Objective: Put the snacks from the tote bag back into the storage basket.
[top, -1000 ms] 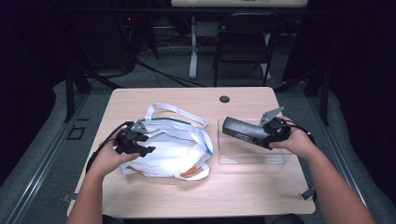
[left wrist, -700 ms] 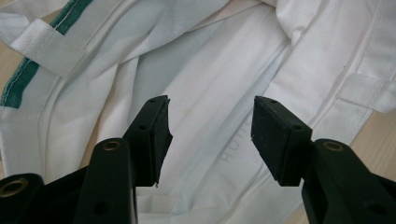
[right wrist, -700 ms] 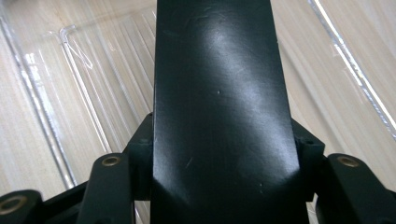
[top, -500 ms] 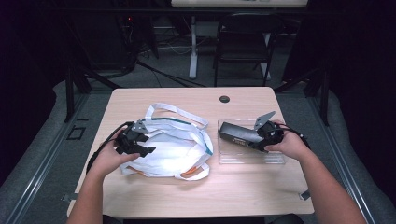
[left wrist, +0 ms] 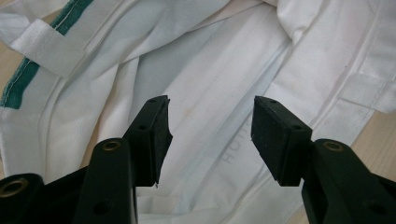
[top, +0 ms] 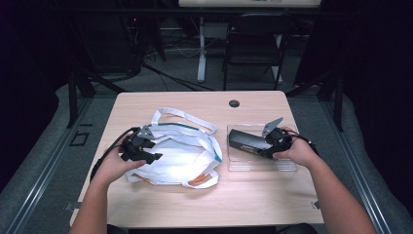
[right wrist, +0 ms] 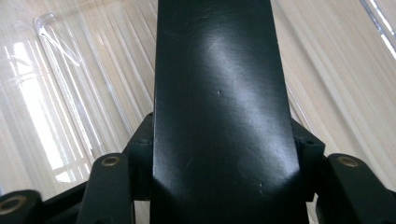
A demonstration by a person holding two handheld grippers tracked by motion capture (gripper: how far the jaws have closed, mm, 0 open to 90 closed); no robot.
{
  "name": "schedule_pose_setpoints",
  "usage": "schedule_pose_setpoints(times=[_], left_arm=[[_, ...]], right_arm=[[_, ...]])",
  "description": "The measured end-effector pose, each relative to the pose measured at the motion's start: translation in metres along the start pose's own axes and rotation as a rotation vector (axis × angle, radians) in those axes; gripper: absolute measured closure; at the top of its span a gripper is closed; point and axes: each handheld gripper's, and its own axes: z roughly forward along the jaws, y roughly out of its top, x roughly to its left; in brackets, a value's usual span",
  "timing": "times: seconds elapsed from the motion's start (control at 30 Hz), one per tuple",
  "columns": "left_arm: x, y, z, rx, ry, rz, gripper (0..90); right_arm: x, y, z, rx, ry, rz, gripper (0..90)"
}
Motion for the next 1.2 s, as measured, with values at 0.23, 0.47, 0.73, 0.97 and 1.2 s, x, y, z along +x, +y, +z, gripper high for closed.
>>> schedule_pose_setpoints(times=[0.23,0.47,0.73,0.97,1.2], left_arm=[[0.000,-0.001,0.001,0.002,0.000,-0.004,47.1],[0.000,-0.001,0.001,0.001,-0.001,-0.004,47.0],[0.001,-0.003,0.002,0.007,0.000,-0.001,47.1],[0.000,-0.003,0.002,0.009,-0.001,-0.002,47.0],[0.000,-0.004,0.004,0.017,-0.006,-0.008,46.7]], right_arm=[[-0.003,-0.001,0.002,0.003,0.012,-0.005,41.9],[-0.004,0.000,0.007,0.028,0.004,-0.020,40.4],[-0.006,0.003,0.010,0.021,-0.016,-0.022,37.4],[-0.006,0.003,0.008,0.005,-0.031,-0.001,35.3],[-0.005,0.006,0.000,-0.032,-0.050,0.026,32.0]])
